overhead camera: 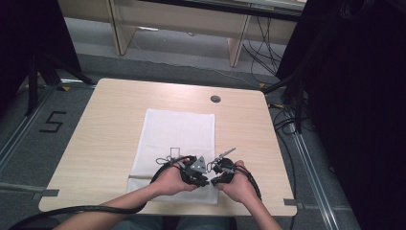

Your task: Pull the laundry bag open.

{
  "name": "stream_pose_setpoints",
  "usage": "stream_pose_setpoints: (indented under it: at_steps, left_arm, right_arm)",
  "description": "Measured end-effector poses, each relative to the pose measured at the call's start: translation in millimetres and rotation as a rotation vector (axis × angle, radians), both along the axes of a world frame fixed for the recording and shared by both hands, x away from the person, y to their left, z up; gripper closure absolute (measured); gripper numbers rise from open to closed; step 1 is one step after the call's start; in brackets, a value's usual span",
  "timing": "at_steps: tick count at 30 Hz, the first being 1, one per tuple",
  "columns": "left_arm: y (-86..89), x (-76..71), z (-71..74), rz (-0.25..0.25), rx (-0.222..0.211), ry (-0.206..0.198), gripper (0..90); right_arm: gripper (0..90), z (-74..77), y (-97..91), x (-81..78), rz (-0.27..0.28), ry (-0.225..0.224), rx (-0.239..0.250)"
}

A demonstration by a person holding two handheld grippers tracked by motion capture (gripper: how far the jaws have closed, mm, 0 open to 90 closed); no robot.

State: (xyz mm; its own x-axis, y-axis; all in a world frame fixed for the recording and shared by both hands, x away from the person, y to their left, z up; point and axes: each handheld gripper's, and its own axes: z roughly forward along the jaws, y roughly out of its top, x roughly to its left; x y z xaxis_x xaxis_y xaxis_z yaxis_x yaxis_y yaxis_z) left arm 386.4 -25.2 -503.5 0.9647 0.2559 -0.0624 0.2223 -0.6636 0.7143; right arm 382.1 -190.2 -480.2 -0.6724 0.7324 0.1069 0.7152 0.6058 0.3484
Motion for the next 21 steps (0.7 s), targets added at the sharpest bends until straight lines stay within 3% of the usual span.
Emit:
stream_pose_setpoints:
  at_steps: [4,10,14,15,21]
  left_arm:
    - [0.7,1.6,0.9,0.011,-0.003,0.018,81.1]
    - [1.1,0.7,1.8,0.011,-0.001,0.005,81.2]
    - [1.2,0.2,1.7,0.024,-0.004,0.024,81.3]
    - [1.3,0.3,2.1,0.020,0.000,0.014,81.3]
    - [2.6,0.4,3.9,0.010,0.028,0.003,81.4]
  right_arm:
    - [90.0,-0.4,-0.3,0.3,0.012,-0.010,0.003]
    - [90.0,0.1,1.5,-0.8,0.006,-0.012,-0.007]
    - [90.0,0.8,3.5,-1.8,0.006,-0.013,-0.022]
    - [90.0,0.9,4.6,-2.8,-0.012,0.001,-0.023]
    - [90.0,1.0,5.5,-1.1,0.009,-0.016,-0.037]
